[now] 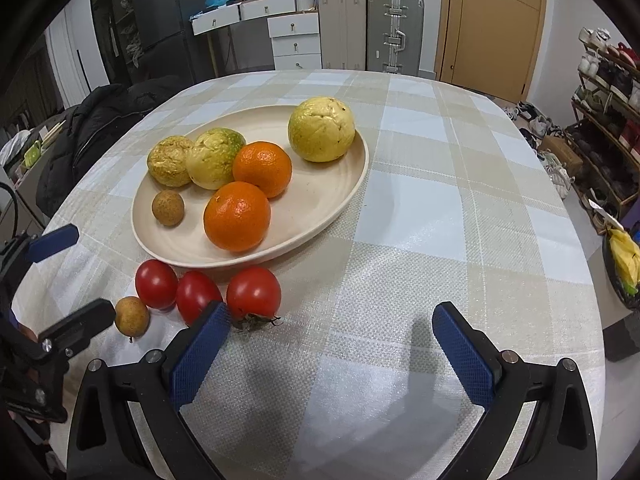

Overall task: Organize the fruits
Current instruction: 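Withdraw both open grippers from the plate toward the remaining fruits, then move the left gripper to the second brown fruit and close on it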

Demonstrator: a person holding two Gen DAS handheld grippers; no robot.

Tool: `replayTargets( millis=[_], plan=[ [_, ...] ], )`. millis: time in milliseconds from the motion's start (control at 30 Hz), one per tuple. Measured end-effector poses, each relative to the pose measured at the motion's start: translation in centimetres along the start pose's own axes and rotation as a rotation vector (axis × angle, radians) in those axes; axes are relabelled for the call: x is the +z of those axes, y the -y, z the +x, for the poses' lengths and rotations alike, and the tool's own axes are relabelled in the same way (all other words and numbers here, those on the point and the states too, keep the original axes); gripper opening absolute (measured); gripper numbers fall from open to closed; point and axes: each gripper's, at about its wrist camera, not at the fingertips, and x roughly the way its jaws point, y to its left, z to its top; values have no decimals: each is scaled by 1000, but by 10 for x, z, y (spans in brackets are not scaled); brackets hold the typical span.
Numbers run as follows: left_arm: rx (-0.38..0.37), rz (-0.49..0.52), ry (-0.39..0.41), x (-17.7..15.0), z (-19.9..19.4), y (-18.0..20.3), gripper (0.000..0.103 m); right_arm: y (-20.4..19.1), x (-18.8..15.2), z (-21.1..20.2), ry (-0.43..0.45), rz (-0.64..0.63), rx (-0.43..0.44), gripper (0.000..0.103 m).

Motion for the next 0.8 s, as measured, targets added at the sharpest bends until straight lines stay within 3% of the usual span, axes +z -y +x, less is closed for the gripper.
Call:
replayTargets(
  millis=[567, 700, 800],
  plan=[
    [-69, 64, -83, -7, 14, 18, 100, 16, 0, 0, -41, 21, 19, 103],
    [-98, 63, -87, -7, 14, 19, 84, 13, -1, 2, -47, 11, 25, 103],
    [-125, 58, -95, -7, 15, 19, 59, 9, -2, 2, -46, -6, 20, 103]
  ],
)
